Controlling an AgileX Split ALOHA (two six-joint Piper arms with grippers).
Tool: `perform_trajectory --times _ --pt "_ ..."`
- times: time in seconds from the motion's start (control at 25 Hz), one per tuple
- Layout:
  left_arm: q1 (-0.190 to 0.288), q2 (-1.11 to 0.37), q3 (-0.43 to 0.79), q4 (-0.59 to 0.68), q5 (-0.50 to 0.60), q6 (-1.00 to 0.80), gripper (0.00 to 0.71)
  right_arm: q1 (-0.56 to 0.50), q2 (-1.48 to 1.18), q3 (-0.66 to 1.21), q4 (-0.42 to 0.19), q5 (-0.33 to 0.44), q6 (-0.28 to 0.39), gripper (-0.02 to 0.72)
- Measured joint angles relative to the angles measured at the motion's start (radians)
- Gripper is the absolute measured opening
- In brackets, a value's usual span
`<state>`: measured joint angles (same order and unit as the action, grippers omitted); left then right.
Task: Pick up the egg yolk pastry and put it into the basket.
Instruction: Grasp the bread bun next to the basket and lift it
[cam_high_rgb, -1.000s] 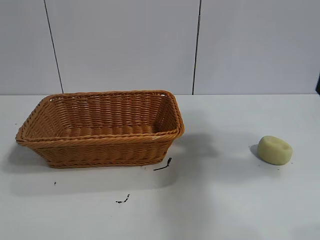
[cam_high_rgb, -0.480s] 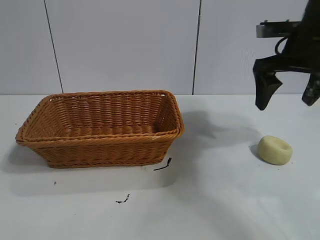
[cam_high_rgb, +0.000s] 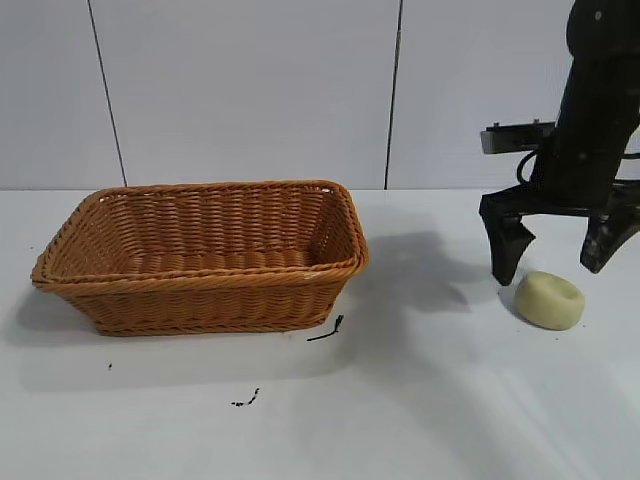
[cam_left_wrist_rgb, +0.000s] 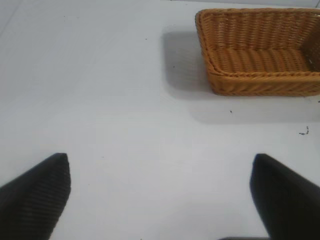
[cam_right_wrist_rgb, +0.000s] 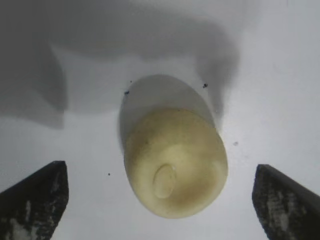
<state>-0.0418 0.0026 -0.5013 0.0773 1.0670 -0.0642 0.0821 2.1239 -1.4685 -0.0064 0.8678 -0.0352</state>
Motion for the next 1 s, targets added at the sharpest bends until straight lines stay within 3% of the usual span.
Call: perform_trajectory --times 0.36,0.64,0.76,1.0 --pt "0.0 0.0 0.0 0.0 0.0 0.0 0.696 0.0 0.055 0.0 0.006 -0.048 0.012 0.694" --pt "0.0 0.0 0.0 0.0 0.0 0.0 0.696 0.0 0.074 0.0 0.006 -0.043 0.015 0.68" --pt "0.0 0.0 0.0 0.0 0.0 0.0 0.696 0.0 0.074 0.0 0.006 -0.038 0.015 0.547" --pt "0.0 0.0 0.0 0.0 0.0 0.0 0.696 -0.002 0.074 -0.001 0.0 -0.018 0.015 0.193"
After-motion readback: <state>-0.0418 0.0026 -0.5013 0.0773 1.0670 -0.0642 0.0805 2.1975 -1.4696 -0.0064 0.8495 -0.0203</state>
